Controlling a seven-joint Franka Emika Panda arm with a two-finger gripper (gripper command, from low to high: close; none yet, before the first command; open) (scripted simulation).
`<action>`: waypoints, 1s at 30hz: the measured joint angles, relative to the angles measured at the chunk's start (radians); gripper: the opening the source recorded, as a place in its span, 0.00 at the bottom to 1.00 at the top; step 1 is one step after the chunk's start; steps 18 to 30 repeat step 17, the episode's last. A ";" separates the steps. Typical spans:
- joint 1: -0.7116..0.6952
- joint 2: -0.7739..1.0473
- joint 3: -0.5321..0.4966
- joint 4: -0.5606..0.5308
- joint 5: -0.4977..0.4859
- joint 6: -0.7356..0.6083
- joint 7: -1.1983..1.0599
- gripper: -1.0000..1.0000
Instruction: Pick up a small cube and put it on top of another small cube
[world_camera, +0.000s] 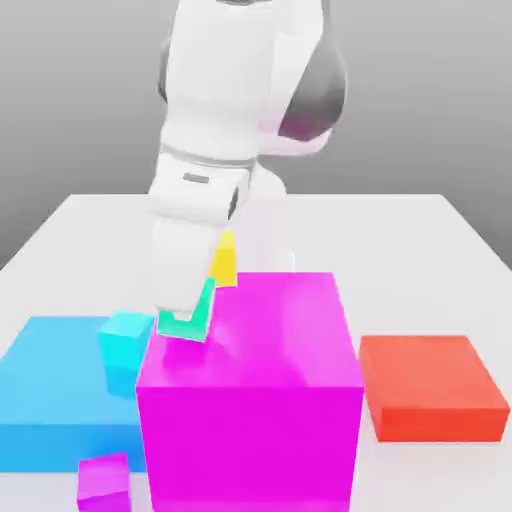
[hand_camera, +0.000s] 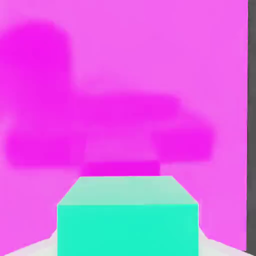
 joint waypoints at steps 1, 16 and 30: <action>-0.021 -0.026 -0.025 -0.025 0.010 -0.006 -0.004 0.00; -0.107 0.060 -0.158 -0.194 0.116 0.205 0.050 1.00; -0.107 0.060 -0.158 -0.194 0.116 0.205 0.050 1.00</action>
